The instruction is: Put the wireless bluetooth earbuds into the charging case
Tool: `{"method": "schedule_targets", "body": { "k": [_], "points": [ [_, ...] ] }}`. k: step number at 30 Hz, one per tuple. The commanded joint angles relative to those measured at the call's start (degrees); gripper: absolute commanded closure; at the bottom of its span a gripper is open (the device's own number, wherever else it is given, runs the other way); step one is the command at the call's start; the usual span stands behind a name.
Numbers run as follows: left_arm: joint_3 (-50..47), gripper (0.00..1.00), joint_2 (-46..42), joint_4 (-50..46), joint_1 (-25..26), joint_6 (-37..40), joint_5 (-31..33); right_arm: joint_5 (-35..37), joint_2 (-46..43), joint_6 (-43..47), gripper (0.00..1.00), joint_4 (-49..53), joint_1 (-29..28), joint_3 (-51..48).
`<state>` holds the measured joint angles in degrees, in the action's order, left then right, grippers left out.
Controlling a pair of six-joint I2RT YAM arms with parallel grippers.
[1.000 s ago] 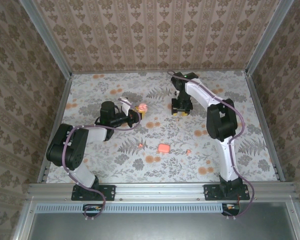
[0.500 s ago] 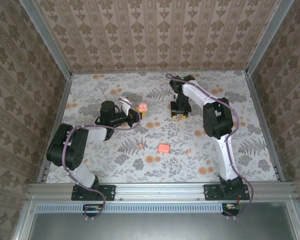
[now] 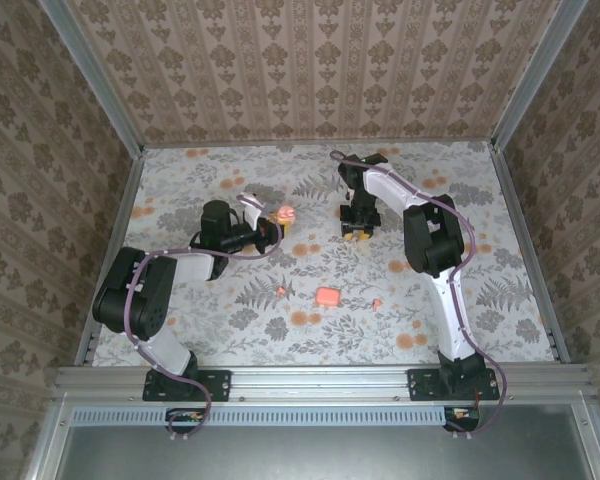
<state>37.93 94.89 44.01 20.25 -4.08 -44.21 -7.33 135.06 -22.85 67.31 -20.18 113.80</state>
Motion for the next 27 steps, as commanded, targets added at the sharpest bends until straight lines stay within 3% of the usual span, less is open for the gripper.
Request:
{"method": "schedule_targets", "body": {
  "k": [1, 17, 27],
  "points": [
    [1.7, 0.84, 1.0, -0.4, 0.1, 0.9, -1.5, -0.6, 1.1, -1.2, 0.68, -0.4, -0.1, -1.5],
    [2.4, 0.84, 1.9, -0.4, 0.2, 0.8, -2.0, 2.4, -2.8, -1.3, 0.78, -6.0, -0.3, -6.2],
    [1.3, 0.85, 4.0, 5.5, 2.0, -1.2, -1.7, 2.4, -17.7, -4.0, 0.79, -24.2, -0.7, -24.2]
  ]
}}
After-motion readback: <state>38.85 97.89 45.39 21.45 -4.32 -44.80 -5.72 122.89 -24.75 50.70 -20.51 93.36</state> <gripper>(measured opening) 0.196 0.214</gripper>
